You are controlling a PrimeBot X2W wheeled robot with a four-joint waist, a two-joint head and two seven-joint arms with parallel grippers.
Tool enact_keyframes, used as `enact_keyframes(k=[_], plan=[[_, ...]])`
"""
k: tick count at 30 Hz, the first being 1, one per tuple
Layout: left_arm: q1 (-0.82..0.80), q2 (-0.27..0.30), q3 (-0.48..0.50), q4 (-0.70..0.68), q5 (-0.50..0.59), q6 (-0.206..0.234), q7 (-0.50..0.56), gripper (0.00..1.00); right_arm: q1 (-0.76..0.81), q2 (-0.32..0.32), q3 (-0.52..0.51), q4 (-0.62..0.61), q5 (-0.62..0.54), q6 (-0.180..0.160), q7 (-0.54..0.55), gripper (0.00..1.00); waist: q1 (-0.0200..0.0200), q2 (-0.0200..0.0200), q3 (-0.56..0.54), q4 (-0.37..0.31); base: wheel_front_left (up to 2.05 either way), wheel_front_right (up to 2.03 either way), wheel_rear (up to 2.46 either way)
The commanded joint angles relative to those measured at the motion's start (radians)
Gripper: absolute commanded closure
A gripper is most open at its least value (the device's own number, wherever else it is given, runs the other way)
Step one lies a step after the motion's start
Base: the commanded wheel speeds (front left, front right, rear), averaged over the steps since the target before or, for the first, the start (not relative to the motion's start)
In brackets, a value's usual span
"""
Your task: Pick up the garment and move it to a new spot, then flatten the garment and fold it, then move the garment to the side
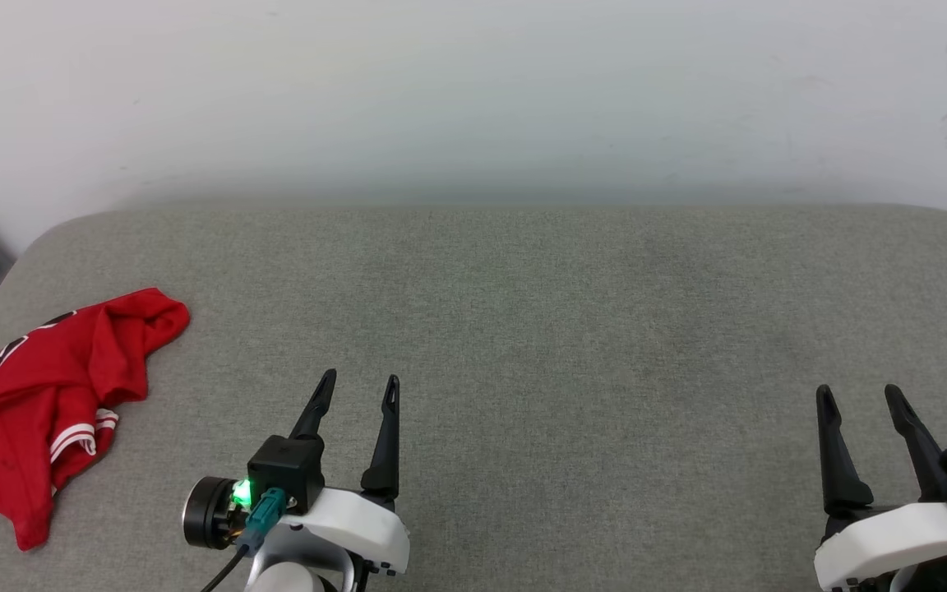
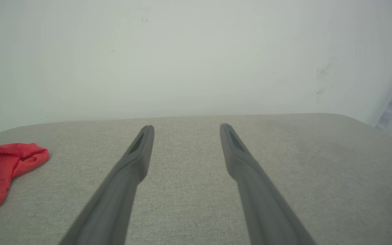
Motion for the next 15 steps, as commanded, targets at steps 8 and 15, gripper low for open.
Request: enact_keyframes(k=[8,15], plan=[[-0.012,0.002,-0.016,0.007,0.053,0.014,-0.021,0.00,0.012,0.000,-0.007,0.001,-0.038,0.000,-0.013,0.00,0.0000,0.0000,-0.001,0.003,0.00,0.00,0.00],[-0.011,0.002,-0.012,0.012,0.044,0.015,-0.019,0.00,0.006,0.000,-0.006,0.012,-0.026,0.000,-0.015,0.00,0.0000,0.0000,0.000,0.006,0.00,0.00,0.00]])
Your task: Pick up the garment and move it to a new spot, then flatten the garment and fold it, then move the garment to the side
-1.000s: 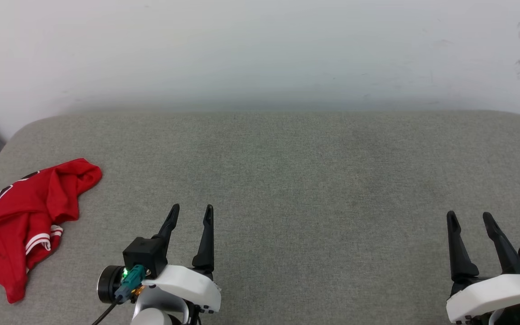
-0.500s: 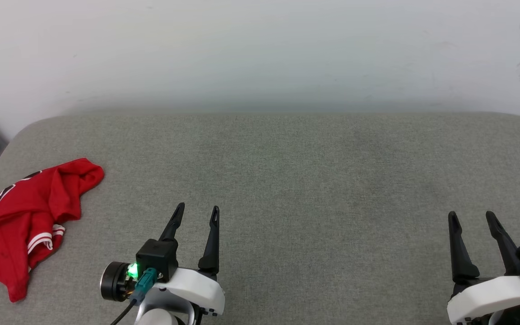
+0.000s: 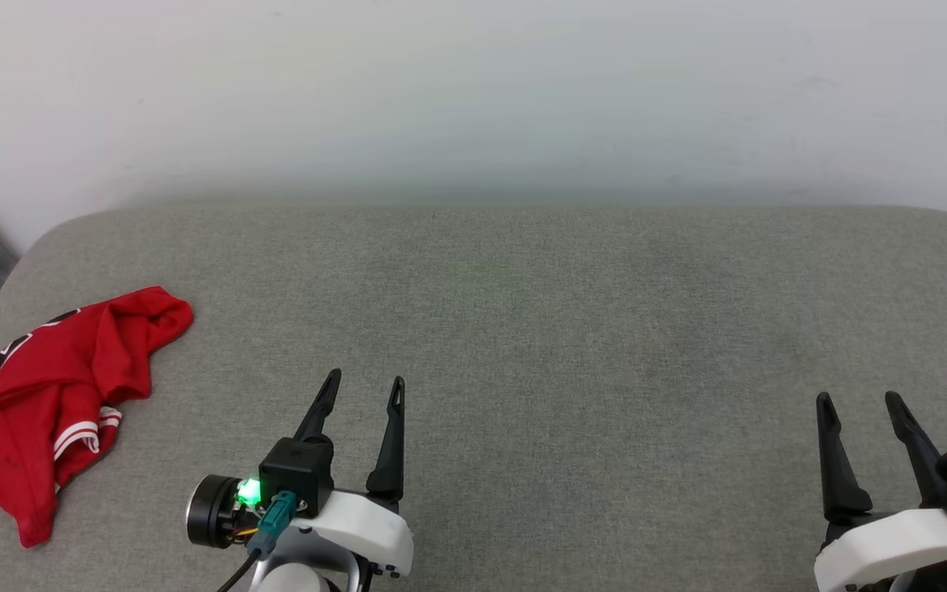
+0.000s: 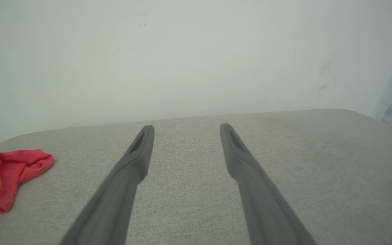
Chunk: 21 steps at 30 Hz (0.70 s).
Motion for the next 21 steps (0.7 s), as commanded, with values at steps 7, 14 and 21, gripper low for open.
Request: enact_keyframes(k=[7,14,21], plan=[[-0.011,0.002,0.002,0.010,-0.015,-0.001,-0.003,0.00,-0.001,0.000,-0.002,0.009,0.007,0.000,-0.007,0.00,0.0000,0.0000,0.001,0.010,0.00,0.00,0.00],[-0.021,0.002,0.010,0.016,-0.033,0.007,-0.003,0.00,0.004,0.001,0.008,-0.005,0.006,0.000,-0.007,0.00,0.0000,0.0000,0.002,0.063,0.00,0.00,0.00],[-0.017,0.005,0.046,0.012,-0.034,0.019,-0.003,0.00,-0.004,0.001,0.036,-0.018,0.014,0.000,0.000,0.00,0.0000,0.0000,0.005,0.183,0.00,0.00,0.00]])
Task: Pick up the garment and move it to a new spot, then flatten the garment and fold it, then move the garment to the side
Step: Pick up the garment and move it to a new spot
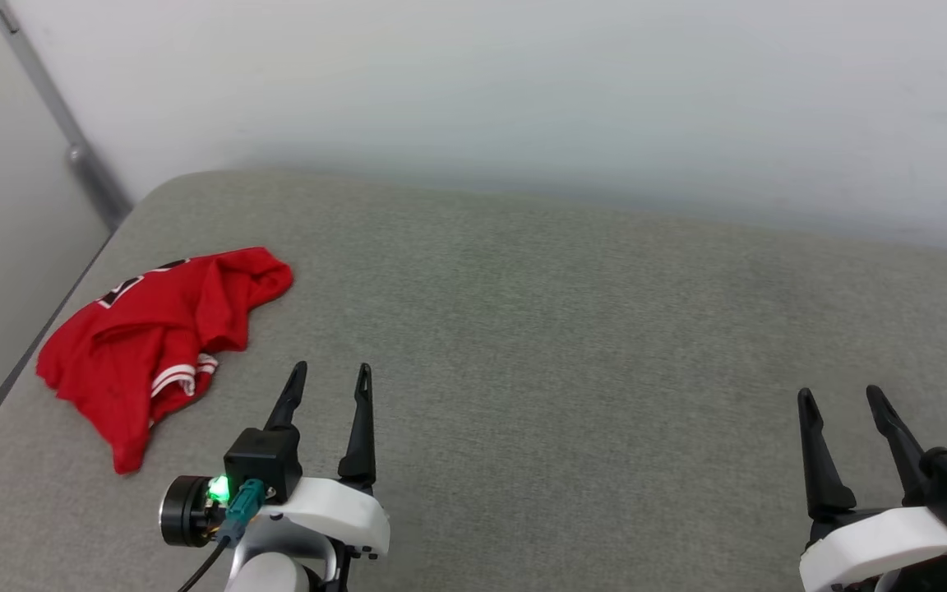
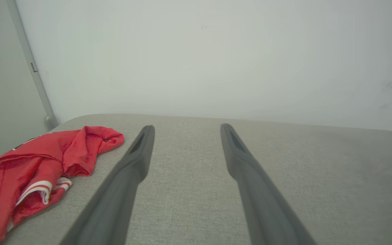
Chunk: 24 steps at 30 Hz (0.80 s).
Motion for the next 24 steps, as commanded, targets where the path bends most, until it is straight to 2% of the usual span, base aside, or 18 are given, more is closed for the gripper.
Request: enact_keyframes(k=[1,13,18,24], plan=[[0.000,0.003,0.006,-0.004,0.001,0.004,-0.003,0.00,-0.005,0.001,0.004,-0.005,0.007,0.000,-0.001,0.00,0.0000,0.0000,0.002,0.055,0.00,0.00,0.00],[0.022,0.019,0.080,-0.019,0.006,0.012,-0.003,0.00,-0.023,0.001,0.036,-0.007,0.020,0.000,-0.006,0.00,0.0000,0.0000,0.007,0.266,0.00,0.00,0.00],[0.031,0.020,0.096,-0.023,0.008,0.011,-0.003,0.00,-0.031,0.000,0.047,-0.008,0.021,0.000,-0.009,0.00,0.0000,0.0000,0.010,0.317,0.00,0.00,0.00],[0.030,0.017,0.107,-0.025,0.012,0.003,-0.003,0.00,-0.039,0.000,0.052,-0.012,0.016,0.000,-0.005,0.00,0.0000,0.0000,0.017,0.345,0.00,0.00,0.00]])
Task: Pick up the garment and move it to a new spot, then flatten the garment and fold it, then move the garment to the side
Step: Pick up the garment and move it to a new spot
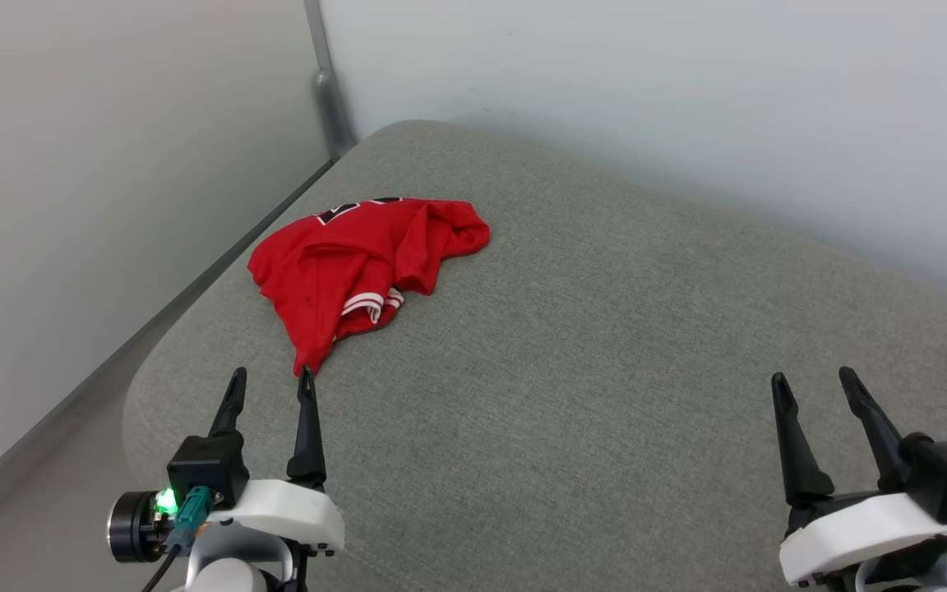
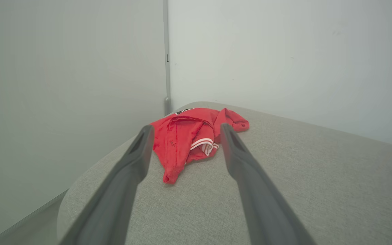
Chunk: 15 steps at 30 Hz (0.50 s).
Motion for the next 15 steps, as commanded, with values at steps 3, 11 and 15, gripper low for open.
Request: enact_keyframes(k=[3,11,15], plan=[[0.001,-0.001,0.007,-0.005,0.008,-0.003,-0.003,0.00,-0.014,0.000,0.002,-0.009,-0.010,0.000,0.003,0.00,0.0000,0.0000,0.008,0.004,0.00,0.00,0.00],[-0.055,0.007,0.017,0.017,0.003,-0.028,-0.003,0.00,-0.036,0.000,0.005,-0.029,-0.013,0.000,0.016,0.00,0.0000,0.0000,0.049,-0.029,0.00,0.00,0.00],[-0.156,0.017,0.028,0.047,-0.017,-0.047,-0.001,0.00,-0.071,0.000,0.005,-0.058,-0.026,0.000,0.037,0.00,0.0000,0.0000,0.116,-0.067,0.00,0.00,0.00]])
